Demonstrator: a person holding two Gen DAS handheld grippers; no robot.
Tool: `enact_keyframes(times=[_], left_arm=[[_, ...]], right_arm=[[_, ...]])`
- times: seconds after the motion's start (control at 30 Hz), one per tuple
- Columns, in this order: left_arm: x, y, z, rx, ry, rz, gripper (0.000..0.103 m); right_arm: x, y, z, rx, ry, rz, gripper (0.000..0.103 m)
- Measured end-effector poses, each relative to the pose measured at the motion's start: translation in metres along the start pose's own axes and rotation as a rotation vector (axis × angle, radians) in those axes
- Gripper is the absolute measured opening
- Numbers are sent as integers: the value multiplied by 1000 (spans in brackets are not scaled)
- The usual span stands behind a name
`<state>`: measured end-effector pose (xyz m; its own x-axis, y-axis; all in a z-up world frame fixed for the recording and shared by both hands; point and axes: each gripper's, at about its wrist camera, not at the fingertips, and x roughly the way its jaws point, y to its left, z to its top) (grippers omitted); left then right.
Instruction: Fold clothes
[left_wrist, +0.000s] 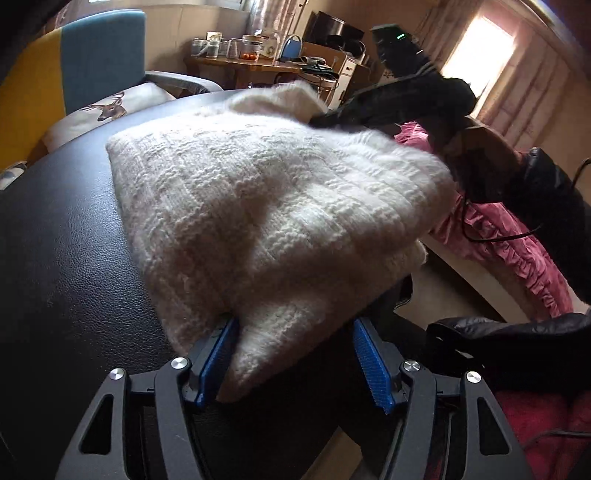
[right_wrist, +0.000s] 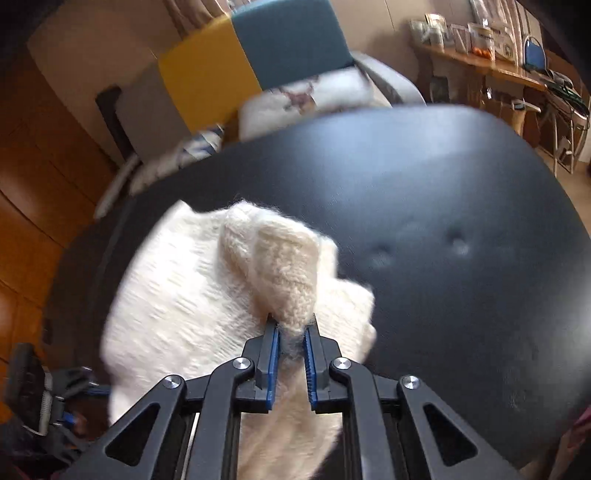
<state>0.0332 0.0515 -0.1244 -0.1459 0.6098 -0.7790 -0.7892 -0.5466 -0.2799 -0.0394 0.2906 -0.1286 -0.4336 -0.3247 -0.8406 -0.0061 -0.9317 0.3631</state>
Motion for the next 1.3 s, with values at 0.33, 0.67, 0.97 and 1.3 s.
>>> enact_keyframes(times=[0.33,0.67,0.97,1.3], left_arm=[[-56,67,28,-357,-100,-326,65],[-25,80,124,-336,-184,-269,70],[46,48,159,-167,-47,-153,70],[50,24,151,-60,-61,-98,71]], right_arm=[[-27,-42,-27,217,-130,213,26],[-61,8,-76,-110,10,305,26],[18,40,-118,-142,363,704,19],[-6,-16,-152,37,246,617,5]])
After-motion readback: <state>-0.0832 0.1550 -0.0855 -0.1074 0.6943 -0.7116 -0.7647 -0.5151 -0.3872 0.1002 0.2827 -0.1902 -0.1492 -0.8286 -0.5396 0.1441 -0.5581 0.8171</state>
